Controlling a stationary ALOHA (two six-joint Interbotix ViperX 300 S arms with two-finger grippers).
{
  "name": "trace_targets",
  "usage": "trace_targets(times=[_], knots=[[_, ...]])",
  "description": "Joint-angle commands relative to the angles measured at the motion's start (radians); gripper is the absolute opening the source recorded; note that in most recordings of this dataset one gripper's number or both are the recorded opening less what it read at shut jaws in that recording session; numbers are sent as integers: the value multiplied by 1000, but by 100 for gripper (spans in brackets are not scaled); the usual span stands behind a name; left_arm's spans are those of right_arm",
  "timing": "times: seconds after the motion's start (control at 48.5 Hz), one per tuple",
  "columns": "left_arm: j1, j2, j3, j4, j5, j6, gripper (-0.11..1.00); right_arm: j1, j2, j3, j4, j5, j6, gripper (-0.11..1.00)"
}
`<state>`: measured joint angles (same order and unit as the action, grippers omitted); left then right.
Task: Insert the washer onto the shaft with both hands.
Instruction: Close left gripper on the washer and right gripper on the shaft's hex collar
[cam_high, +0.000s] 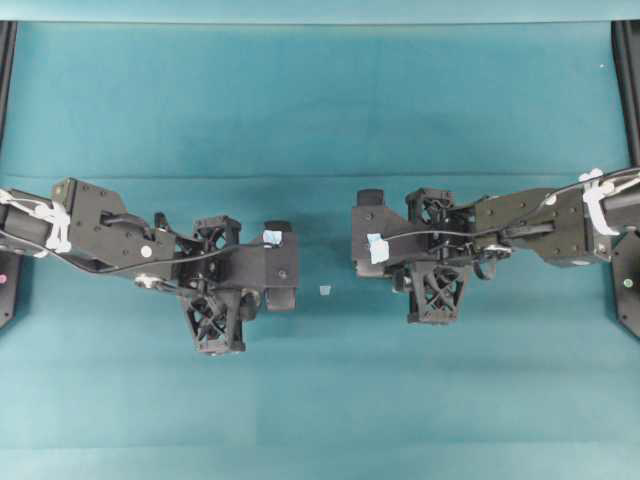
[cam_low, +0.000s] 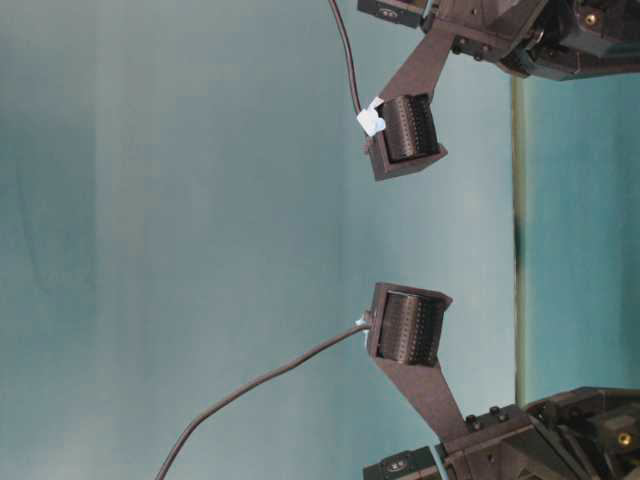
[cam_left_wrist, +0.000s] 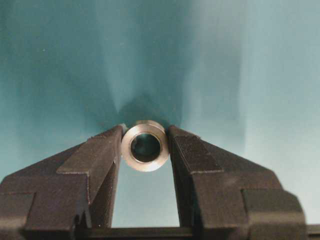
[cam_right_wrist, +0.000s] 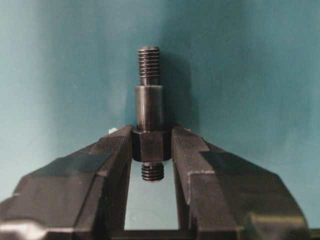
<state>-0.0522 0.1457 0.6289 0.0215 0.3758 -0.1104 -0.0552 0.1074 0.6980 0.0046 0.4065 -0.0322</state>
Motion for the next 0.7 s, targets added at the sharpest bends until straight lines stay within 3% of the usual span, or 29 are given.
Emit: trace_targets(times=[0.0, 0.68], knots=[[-11, 0, -6, -3, -3, -2, 35, -9, 2, -5, -3, 2, 0, -1], [-11, 0, -8, -2, -3, -3, 35, 6, 2, -3, 5, 3, -2, -1]])
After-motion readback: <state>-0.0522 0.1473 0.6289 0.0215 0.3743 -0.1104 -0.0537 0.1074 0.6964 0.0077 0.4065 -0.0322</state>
